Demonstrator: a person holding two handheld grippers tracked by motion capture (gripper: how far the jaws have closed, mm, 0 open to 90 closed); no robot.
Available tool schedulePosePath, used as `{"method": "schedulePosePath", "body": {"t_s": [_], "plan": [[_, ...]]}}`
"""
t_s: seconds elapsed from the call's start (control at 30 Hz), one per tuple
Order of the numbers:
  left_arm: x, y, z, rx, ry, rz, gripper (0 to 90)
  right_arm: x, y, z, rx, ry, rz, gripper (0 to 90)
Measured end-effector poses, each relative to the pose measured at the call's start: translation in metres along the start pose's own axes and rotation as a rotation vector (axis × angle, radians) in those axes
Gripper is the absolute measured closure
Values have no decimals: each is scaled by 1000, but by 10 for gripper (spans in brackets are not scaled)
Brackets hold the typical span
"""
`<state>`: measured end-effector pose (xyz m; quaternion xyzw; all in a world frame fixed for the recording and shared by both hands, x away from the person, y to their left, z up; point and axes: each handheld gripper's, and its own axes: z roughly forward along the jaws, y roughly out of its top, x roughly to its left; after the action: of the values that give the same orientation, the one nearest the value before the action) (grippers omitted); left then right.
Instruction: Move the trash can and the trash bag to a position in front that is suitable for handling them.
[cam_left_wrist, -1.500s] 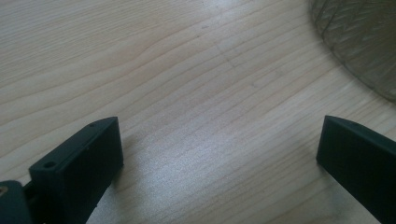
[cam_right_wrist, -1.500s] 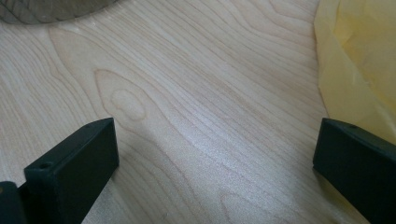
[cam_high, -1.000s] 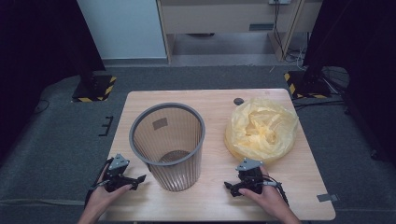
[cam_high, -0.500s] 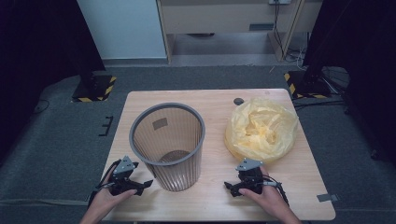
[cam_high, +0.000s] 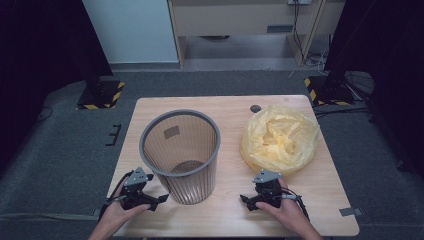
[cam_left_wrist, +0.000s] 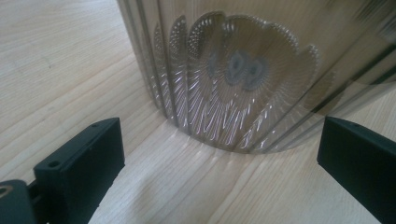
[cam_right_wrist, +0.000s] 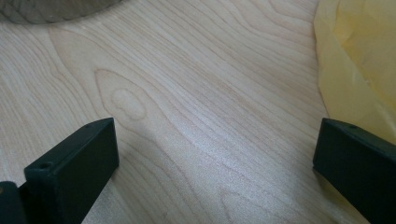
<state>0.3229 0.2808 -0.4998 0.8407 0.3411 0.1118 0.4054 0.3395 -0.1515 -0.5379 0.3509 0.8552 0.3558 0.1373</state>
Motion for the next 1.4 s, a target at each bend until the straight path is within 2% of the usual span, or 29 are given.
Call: {"method": "schedulePosePath", "body": {"t_s": [0.13, 0.27, 0.5, 0.7, 1.13, 1.4], "plan": [[-1, 3, 2, -10, 12, -19, 4, 0, 0, 0, 0, 0, -1, 3], [-2, 5, 2, -15, 37, -16, 5, 0, 0, 0, 1, 0, -2, 3], [-9, 12, 9, -14, 51, -15, 6, 0, 0, 0, 1, 0, -2, 3], [-14, 18, 16, -23, 55, -14, 6, 0, 0, 0, 0, 0, -2, 3], [-15, 27, 27, -42, 68, -9, 24, 0, 0, 0, 1, 0, -4, 3], [-11, 24, 24, -46, 66, -28, 34, 0, 0, 0, 0, -4, -3, 3]]}}
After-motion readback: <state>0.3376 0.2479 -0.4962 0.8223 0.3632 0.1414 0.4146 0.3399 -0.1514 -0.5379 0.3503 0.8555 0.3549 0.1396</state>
